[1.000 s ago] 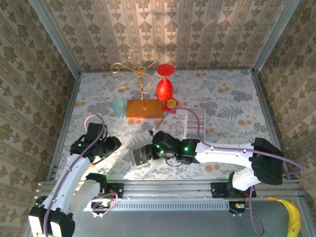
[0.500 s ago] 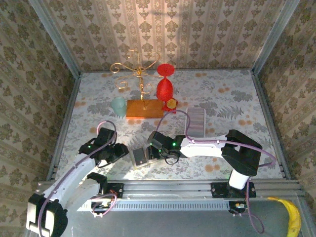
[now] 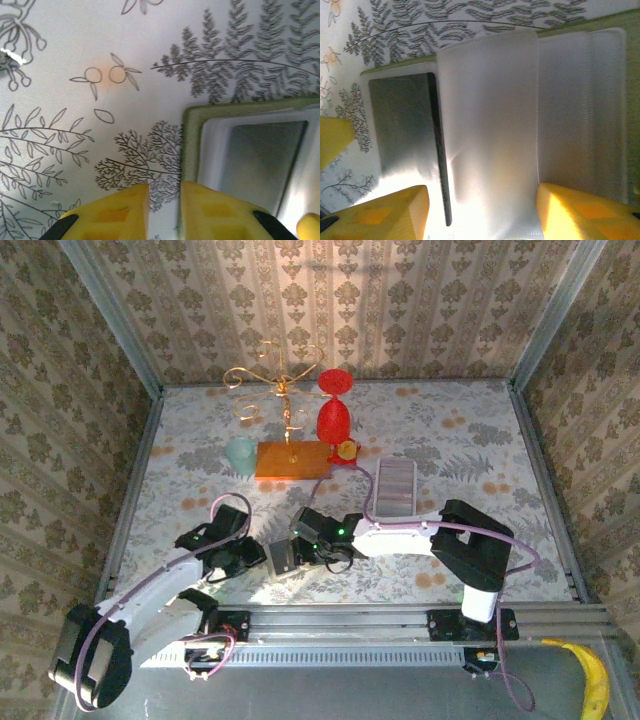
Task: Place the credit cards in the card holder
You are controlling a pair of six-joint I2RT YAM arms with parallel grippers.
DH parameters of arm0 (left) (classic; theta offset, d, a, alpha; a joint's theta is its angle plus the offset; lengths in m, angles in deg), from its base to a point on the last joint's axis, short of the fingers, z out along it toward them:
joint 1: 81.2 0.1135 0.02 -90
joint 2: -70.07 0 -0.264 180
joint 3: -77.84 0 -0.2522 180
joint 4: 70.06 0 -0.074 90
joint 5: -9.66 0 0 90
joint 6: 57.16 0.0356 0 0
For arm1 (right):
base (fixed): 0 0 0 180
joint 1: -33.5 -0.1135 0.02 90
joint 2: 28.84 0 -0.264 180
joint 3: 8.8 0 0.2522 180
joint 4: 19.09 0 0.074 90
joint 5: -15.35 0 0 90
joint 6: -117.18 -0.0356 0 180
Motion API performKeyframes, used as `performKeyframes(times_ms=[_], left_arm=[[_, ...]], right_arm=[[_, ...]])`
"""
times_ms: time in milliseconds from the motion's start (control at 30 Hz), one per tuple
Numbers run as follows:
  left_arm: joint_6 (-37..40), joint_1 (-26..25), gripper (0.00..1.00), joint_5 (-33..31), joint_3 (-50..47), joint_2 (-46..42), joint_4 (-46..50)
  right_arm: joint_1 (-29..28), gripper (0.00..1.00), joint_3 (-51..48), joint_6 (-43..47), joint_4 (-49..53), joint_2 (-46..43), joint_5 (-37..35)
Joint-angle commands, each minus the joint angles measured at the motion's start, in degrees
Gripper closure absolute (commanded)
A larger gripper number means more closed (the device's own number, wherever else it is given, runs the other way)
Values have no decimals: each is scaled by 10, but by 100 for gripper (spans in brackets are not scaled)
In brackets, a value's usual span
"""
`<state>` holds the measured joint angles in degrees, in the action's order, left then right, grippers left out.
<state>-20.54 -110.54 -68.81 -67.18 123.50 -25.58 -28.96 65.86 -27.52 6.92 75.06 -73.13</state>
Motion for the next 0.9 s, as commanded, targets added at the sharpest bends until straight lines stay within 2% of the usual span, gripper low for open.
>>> performKeyframes(times_ms=[0,367,533,867], left_arm=[[-13,-5,79,-9,-17,10,-23],[-25,-12,88,1,-47,21,-69],[-16,-10,93,-35,-26,4,-19],[0,28,93,-133,48,-74,126]], right_arm=[[-8,40,9,-17,-10,17,25],[-18,42,-13,-51,-148,1,65],[-20,43,-21,-66,-182,7,75],[-25,44,-11,-71,-191,23,82]])
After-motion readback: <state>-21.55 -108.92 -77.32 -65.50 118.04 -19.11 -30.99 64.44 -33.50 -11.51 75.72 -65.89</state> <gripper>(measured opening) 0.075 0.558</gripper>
